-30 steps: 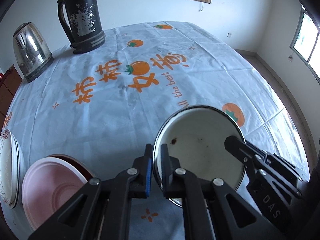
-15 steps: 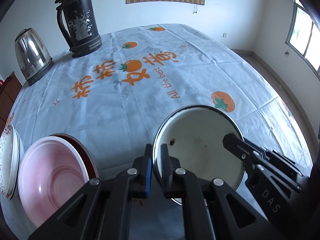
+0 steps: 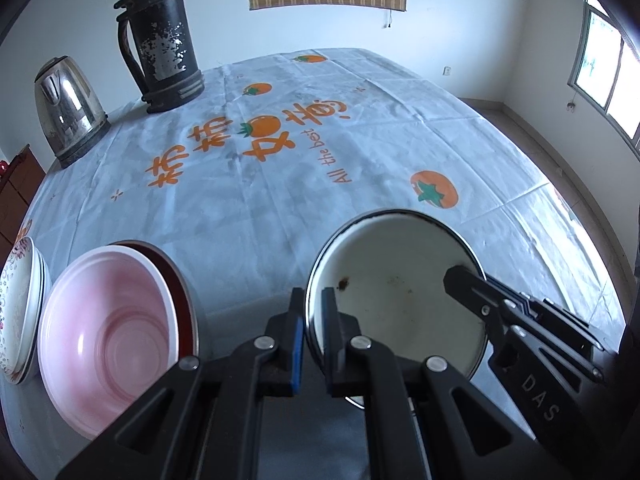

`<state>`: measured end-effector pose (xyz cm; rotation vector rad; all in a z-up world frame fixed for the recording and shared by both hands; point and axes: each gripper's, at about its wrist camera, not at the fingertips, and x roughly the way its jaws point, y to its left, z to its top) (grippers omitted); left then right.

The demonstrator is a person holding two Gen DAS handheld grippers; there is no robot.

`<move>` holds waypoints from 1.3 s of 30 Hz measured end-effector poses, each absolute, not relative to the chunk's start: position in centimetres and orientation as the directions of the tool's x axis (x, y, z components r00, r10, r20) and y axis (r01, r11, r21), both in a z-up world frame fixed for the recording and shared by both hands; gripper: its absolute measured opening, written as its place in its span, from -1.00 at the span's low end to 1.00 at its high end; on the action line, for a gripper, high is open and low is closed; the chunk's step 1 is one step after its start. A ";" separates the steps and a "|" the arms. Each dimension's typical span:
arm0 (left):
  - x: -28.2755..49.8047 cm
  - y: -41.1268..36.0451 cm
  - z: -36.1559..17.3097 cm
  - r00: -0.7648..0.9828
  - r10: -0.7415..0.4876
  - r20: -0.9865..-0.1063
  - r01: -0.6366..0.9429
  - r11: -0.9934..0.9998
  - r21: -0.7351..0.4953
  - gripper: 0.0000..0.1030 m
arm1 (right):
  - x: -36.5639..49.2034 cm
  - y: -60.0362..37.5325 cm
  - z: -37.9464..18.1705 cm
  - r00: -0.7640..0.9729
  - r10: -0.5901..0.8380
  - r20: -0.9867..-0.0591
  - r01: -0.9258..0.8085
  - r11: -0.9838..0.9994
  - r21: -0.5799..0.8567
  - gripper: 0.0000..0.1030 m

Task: Organize plates and bowls
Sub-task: 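Lift and carry the white enamel bowl with both grippers toward the nested bowls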

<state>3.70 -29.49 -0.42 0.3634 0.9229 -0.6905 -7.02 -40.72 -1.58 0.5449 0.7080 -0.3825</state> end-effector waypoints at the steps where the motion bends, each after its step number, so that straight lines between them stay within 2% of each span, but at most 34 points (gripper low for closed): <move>1: 3.6 -29.4 -0.5 0.413 -0.387 -0.825 0.682 0.731 -0.001 -0.90 | -7.2 -40.6 -1.6 0.701 -0.148 -0.698 0.504 0.795 0.338 -0.86; 19: 1.1 -26.9 0.0 0.420 -0.423 -0.803 0.691 0.723 -0.019 -0.91 | -9.9 -38.0 -0.5 0.697 -0.180 -0.694 0.508 0.807 0.301 -0.86; 39: -1.1 -21.6 0.2 0.457 -0.444 -0.771 0.673 0.739 -0.027 -0.91 | -11.4 -33.4 -0.5 0.703 -0.145 -0.696 0.473 0.827 0.305 -0.86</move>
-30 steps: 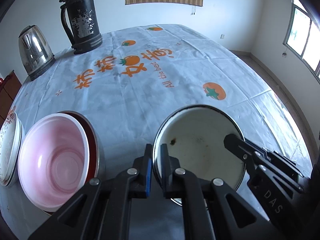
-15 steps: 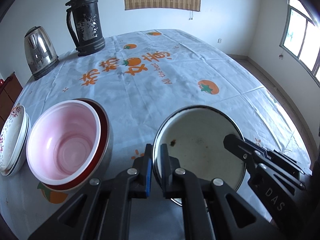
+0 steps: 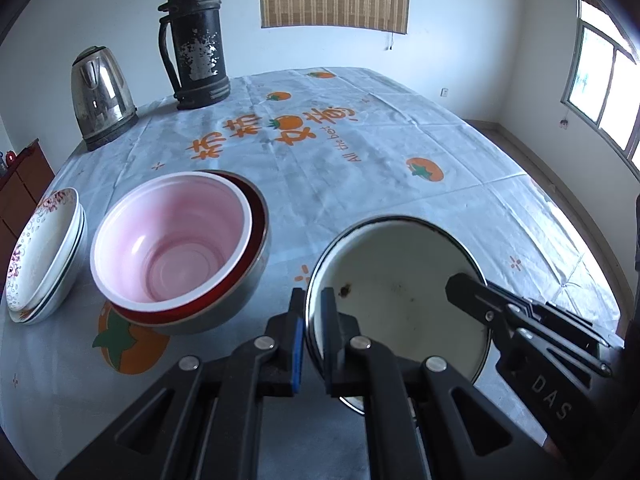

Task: Organize plates and bowls
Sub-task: 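Lift and carry the white enamel bowl with both grippers toward the nested bowls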

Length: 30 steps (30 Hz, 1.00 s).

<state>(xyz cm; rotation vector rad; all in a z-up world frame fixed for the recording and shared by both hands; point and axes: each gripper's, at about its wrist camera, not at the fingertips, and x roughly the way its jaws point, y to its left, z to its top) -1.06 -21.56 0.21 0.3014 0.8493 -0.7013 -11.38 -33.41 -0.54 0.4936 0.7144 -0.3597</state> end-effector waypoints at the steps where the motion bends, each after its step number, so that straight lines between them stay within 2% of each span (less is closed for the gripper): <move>1: -1.1 -21.3 0.2 0.456 -0.445 -0.771 0.672 0.740 -0.029 -0.91 | -11.4 -33.2 -0.6 0.702 -0.144 -0.697 0.472 0.827 0.305 -0.86; 30: -1.4 -13.8 -0.4 0.518 -0.432 -0.739 0.596 0.802 -0.051 -0.91 | -11.0 -26.8 -1.1 0.697 -0.074 -0.713 0.399 0.866 0.300 -0.86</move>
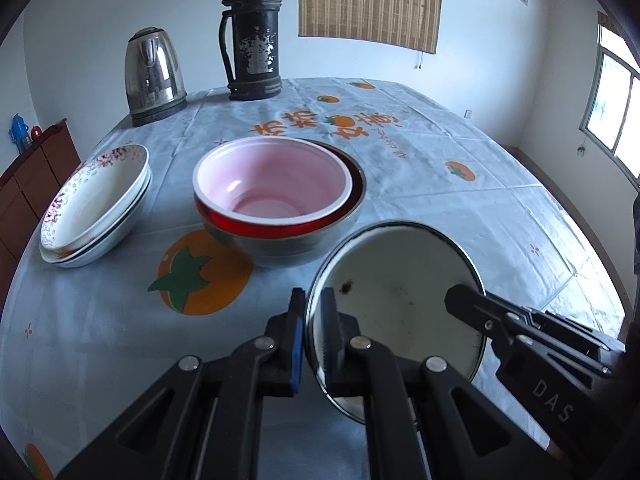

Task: Organize plates and bowls
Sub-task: 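Lift and carry the white enamel bowl with both grippers toward the nested bowls, then lower the white enamel bowl into the red bowl with both grippers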

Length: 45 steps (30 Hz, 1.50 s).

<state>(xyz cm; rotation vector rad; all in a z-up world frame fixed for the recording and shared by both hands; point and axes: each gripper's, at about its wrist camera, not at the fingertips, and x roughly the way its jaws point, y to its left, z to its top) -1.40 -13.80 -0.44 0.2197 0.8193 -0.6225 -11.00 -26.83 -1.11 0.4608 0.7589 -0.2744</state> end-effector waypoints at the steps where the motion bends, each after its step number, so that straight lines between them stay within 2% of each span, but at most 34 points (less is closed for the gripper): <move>1: -1.4 -13.6 -0.4 0.520 -0.431 -0.738 0.593 0.804 -0.052 -0.91 | -10.9 -26.6 -1.1 0.697 -0.071 -0.713 0.395 0.868 0.300 -0.86; 18: -0.3 -10.1 0.7 0.570 -0.405 -0.714 0.534 0.844 -0.052 -0.91 | -9.2 -23.4 0.1 0.713 -0.038 -0.700 0.330 0.899 0.287 -0.86; 45: 1.6 -9.3 2.8 0.624 -0.380 -0.682 0.489 0.871 -0.038 -0.91 | -6.4 -22.3 2.3 0.744 -0.022 -0.668 0.277 0.920 0.278 -0.86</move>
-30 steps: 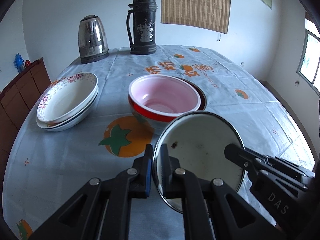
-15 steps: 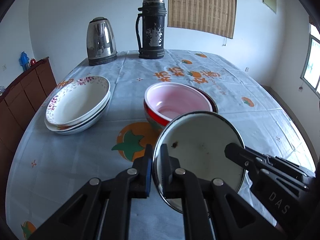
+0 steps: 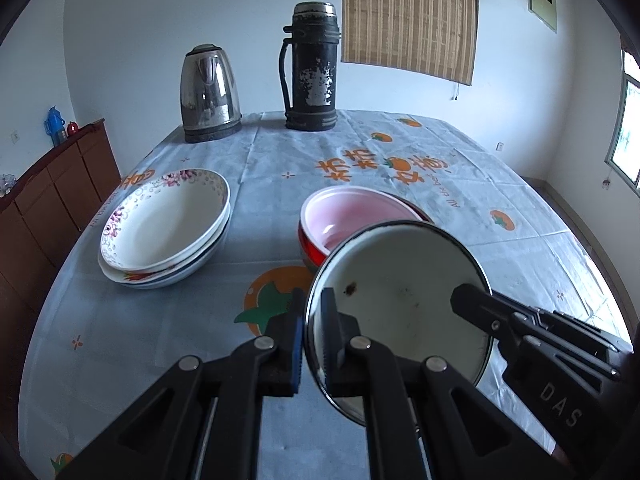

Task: Organize plates and bowls
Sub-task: 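Lower the white enamel bowl into the red bowl with both grippers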

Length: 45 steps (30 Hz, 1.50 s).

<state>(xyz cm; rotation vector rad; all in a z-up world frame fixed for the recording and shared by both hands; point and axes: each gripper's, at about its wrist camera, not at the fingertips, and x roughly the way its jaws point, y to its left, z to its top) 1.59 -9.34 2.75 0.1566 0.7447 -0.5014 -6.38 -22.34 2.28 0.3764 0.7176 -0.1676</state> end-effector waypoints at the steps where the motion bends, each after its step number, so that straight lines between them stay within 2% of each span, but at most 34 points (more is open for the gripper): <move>1: 1.6 -9.4 2.9 0.626 -0.381 -0.681 0.490 0.871 -0.038 -0.91 | -6.3 -22.4 2.4 0.745 -0.021 -0.667 0.276 0.920 0.279 -0.86; 24: 4.4 -13.1 5.6 0.656 -0.400 -0.640 0.501 0.865 -0.028 -0.91 | -3.6 -25.2 5.0 0.774 -0.075 -0.629 0.290 0.925 0.246 -0.86; 45: 8.5 -16.0 4.2 0.619 -0.407 -0.671 0.503 0.862 -0.058 -0.91 | 0.4 -28.2 4.4 0.764 -0.106 -0.636 0.326 0.915 0.239 -0.86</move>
